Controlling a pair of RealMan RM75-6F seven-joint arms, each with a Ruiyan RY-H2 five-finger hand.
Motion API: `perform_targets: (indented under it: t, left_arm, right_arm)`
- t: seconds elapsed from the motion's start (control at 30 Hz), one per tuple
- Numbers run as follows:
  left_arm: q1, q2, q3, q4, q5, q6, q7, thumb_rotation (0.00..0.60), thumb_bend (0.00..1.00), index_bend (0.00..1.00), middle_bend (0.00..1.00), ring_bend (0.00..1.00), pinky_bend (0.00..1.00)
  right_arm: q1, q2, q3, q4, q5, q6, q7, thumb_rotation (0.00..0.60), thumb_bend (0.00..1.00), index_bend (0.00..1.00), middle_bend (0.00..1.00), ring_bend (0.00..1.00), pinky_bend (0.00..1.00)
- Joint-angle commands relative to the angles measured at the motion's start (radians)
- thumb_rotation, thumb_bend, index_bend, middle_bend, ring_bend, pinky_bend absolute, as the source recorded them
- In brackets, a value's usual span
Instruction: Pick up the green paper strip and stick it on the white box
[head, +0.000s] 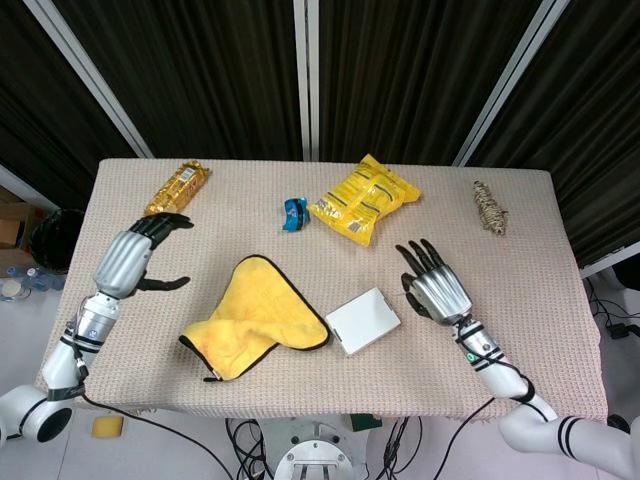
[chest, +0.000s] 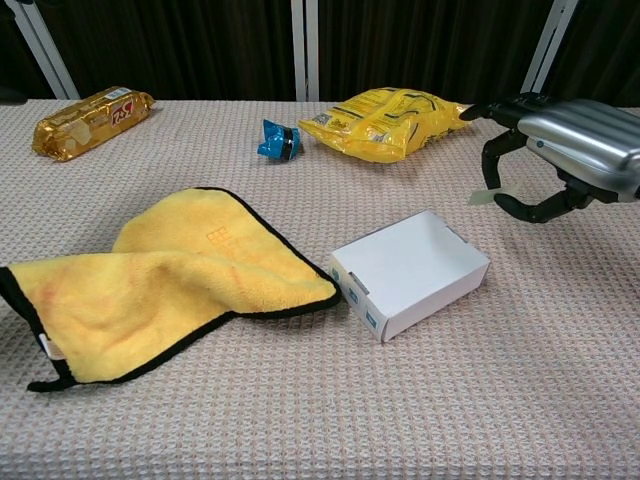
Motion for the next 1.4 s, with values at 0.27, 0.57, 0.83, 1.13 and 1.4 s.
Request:
perform_targets:
  t: [0.27,0.57,0.83,1.13,1.4]
  left_arm:
    - [0.014,0.010,-0.001,0.021,0.000,0.017,-0.036,0.600,0.04,0.25,0.23,0.18,0.21]
    - [0.025,0.021,0.004,0.036,0.012,0.030,-0.071,0.600,0.04,0.25,0.23,0.18,0.21]
    - [0.033,0.026,0.008,0.048,0.020,0.040,-0.093,0.600,0.04,0.25,0.23,0.18,0.21]
    - [0.033,0.026,0.016,0.059,0.032,0.038,-0.101,0.600,0.04,0.25,0.23,0.18,0.21]
    - [0.034,0.024,0.017,0.062,0.035,0.040,-0.105,0.600,0.04,0.25,0.23,0.18,0.21]
  right_arm:
    - [0.013,-0.022,-0.007,-0.113,-0.002,-0.018,-0.163,0.600,0.42,0.61,0.05,0.00,0.00]
    - [0.029,-0.085,0.005,-0.121,0.030,-0.047,-0.256,0.600,0.42,0.61,0.05,0.00,0.00]
    - [0.037,-0.129,0.010,-0.087,0.052,-0.059,-0.290,0.600,0.42,0.62,0.05,0.00,0.00]
    - [0.043,-0.141,0.008,-0.072,0.064,-0.073,-0.288,0.600,0.39,0.62,0.04,0.00,0.00]
    - [0.043,-0.131,-0.002,-0.078,0.061,-0.076,-0.280,0.600,0.35,0.60,0.04,0.00,0.00]
